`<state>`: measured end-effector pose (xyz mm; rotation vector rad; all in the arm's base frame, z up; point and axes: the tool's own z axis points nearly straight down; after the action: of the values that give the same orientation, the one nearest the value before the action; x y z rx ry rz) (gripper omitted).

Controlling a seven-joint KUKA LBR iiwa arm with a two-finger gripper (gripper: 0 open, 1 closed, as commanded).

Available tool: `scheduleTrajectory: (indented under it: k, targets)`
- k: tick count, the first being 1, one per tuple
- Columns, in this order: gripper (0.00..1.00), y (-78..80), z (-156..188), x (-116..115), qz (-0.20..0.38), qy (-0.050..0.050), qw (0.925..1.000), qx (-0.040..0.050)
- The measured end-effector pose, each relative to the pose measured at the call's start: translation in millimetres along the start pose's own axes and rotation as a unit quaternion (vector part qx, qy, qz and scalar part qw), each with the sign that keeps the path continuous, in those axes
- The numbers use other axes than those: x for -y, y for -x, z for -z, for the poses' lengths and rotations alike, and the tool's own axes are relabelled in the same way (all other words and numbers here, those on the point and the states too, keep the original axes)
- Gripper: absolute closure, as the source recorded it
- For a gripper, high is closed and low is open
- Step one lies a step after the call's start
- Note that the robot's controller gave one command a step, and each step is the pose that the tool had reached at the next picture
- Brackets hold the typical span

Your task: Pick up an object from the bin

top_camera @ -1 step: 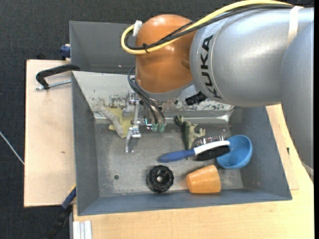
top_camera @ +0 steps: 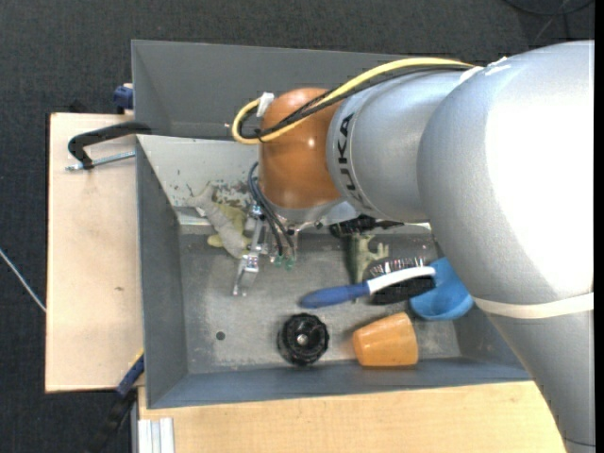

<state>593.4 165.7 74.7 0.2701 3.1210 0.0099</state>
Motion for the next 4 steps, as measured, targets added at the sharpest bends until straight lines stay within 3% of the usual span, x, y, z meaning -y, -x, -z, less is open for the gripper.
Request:
scheduleTrajectory:
  k: [1, 2, 3, 4]
  targets:
    - [0.00, -1.3, 27, -31, -0.070, -0.003, 0.9976, -0.0035]
    - [0.00, -4.6, 26, -43, -0.222, -0.003, 0.9751, -0.0033]
    - [0.00, 4.5, 1, -30, -0.315, 0.000, 0.9491, -0.0009]
    - [0.00, 5.5, 5, -33, -0.313, -0.002, 0.9496, -0.0023]
